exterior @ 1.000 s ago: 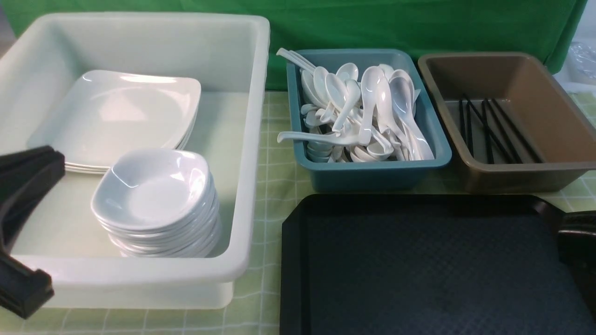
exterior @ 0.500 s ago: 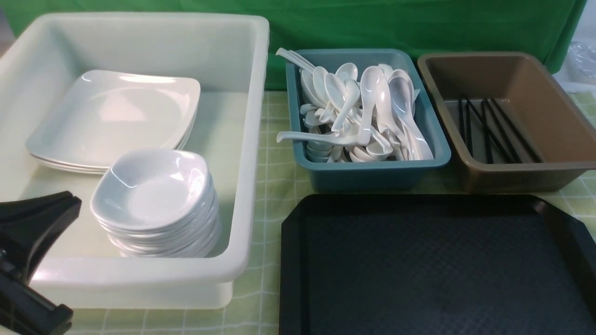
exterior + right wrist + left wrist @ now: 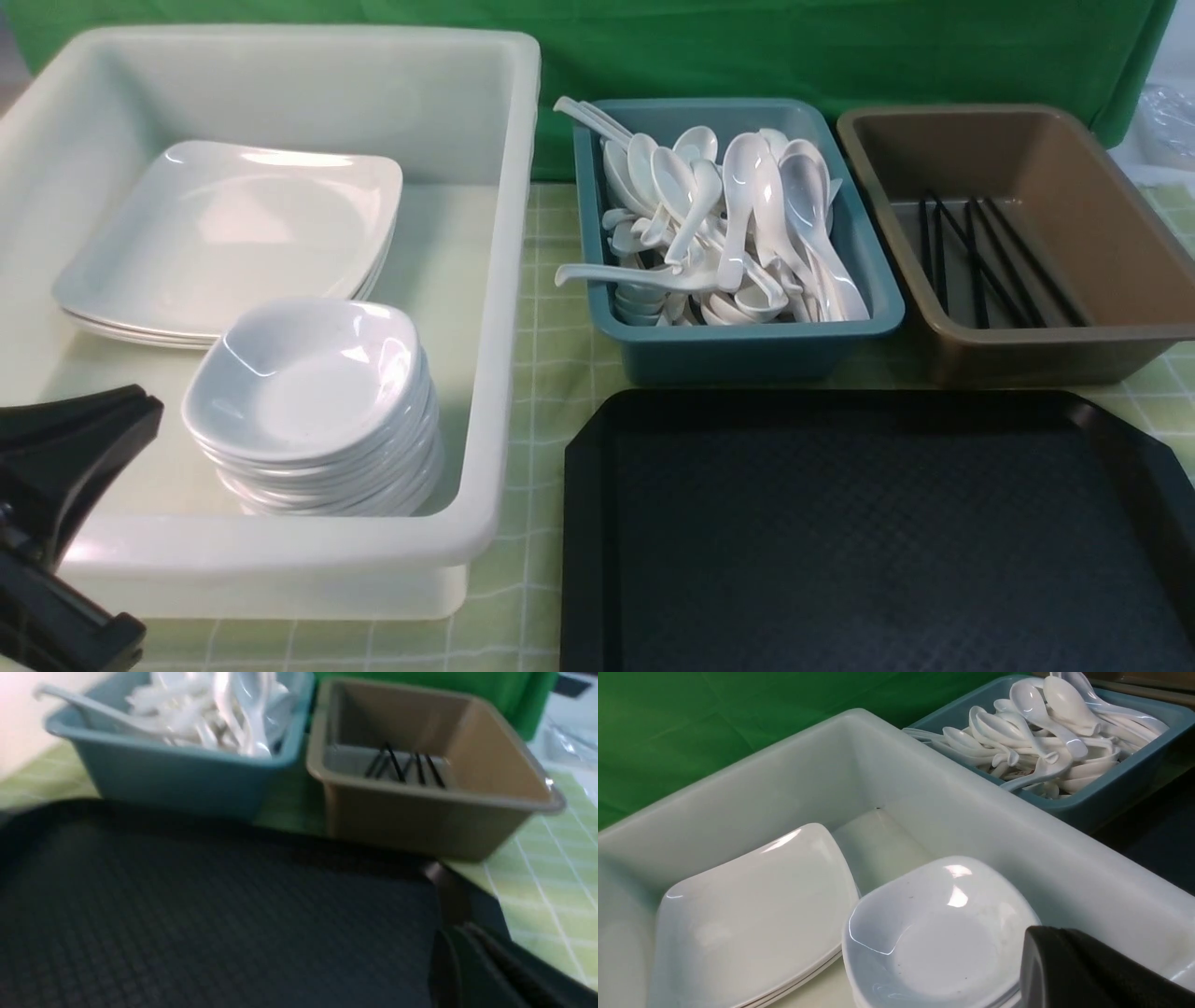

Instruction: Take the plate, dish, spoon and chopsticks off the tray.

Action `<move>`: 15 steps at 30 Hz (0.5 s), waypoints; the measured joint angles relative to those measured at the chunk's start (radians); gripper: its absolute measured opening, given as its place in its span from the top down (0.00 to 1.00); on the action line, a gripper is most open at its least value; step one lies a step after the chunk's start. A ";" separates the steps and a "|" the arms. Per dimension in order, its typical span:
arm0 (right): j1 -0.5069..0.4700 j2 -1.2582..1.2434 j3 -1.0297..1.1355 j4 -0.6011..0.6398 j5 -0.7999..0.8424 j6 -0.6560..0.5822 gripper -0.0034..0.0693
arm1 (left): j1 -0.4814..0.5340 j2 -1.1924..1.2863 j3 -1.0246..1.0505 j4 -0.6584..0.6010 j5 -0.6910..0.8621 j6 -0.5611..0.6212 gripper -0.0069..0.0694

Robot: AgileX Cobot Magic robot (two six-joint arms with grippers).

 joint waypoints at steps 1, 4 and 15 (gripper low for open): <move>-0.006 -0.021 0.028 0.001 -0.002 0.012 0.93 | 0.000 0.000 0.000 0.000 0.000 0.000 0.90; -0.014 -0.041 0.067 0.001 0.007 0.043 0.93 | 0.000 0.000 0.001 0.001 0.000 0.000 0.90; -0.015 -0.042 0.067 0.000 0.028 0.059 0.93 | 0.000 0.002 0.003 0.001 0.000 0.000 0.90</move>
